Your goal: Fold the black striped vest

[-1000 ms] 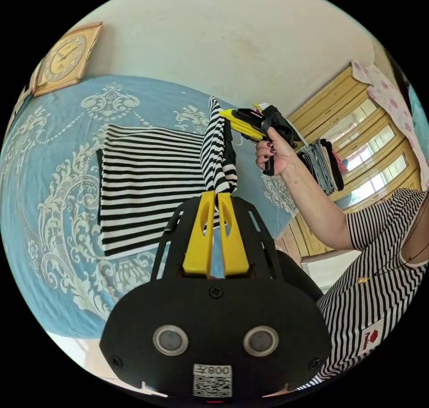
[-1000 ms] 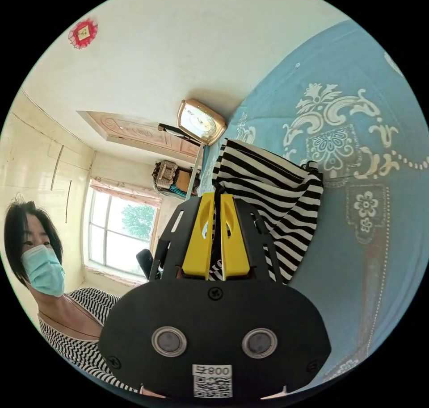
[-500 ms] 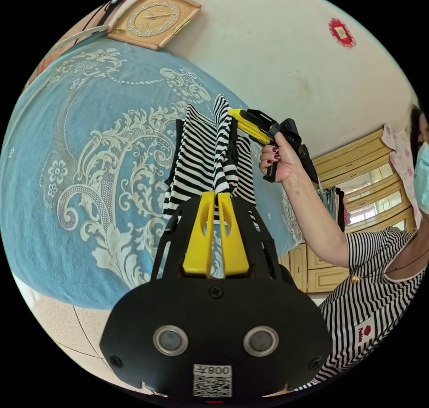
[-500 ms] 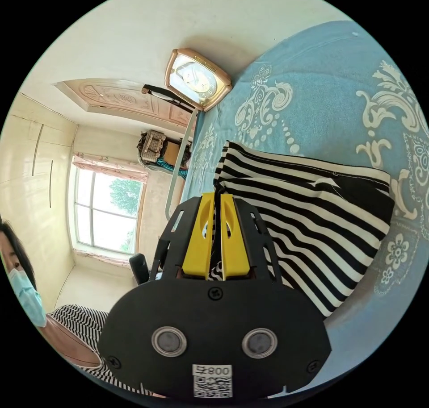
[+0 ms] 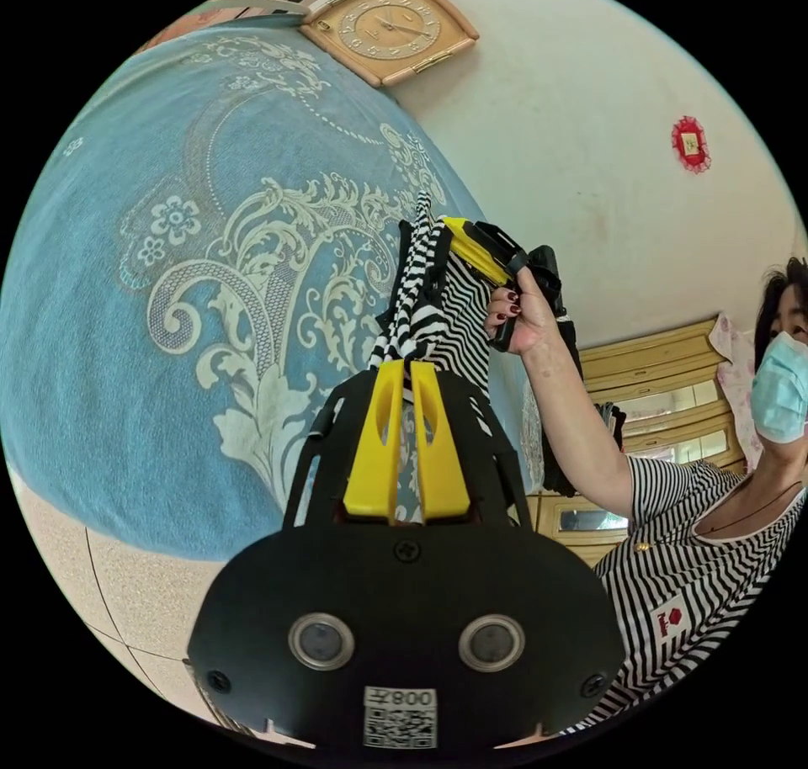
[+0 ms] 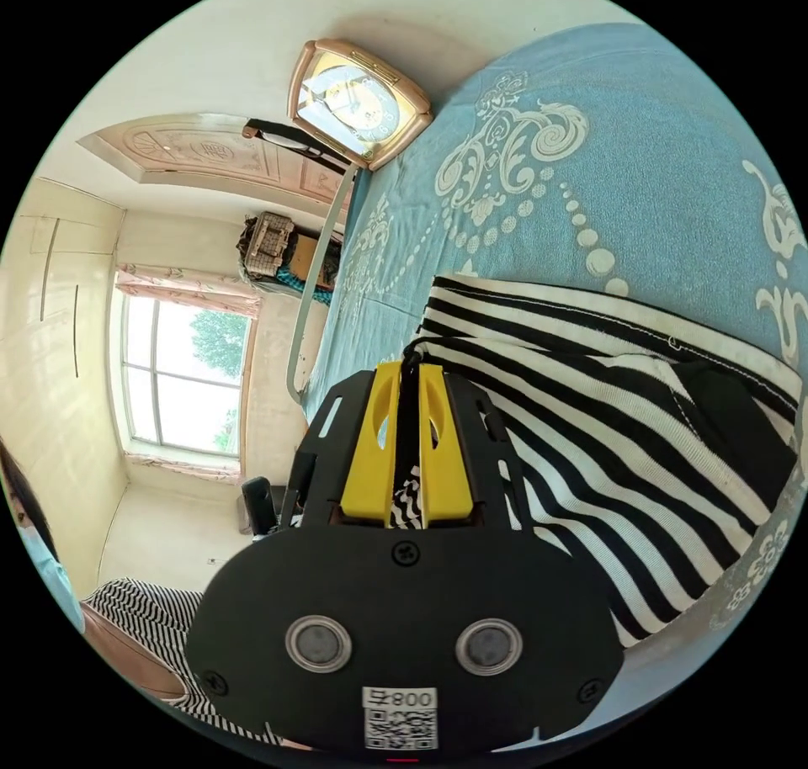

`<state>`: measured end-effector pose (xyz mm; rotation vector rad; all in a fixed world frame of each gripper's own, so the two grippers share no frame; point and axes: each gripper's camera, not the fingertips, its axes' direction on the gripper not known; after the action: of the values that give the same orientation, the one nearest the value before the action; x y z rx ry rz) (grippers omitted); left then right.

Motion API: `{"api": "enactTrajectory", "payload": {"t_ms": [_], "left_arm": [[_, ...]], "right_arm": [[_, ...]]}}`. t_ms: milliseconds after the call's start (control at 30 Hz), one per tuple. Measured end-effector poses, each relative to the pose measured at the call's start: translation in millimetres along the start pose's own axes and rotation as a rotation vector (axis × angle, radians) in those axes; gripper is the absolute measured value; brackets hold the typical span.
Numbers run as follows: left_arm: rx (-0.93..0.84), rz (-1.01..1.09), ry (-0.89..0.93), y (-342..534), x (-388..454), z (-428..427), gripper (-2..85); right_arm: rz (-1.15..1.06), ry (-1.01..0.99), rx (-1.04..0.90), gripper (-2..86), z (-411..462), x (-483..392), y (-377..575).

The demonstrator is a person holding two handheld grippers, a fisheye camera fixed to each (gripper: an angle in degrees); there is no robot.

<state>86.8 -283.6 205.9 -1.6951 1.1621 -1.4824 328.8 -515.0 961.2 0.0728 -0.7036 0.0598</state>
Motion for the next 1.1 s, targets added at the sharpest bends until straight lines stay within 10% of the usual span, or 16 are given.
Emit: {"api": "enactTrajectory", "payload": {"t_ms": [1100], "left_arm": [[-0.062,0.238,-0.261,-36,-9,-21,0.6]], "right_arm": [[-0.224,0.298,-0.241,0.5,77,-9,-37]]}}
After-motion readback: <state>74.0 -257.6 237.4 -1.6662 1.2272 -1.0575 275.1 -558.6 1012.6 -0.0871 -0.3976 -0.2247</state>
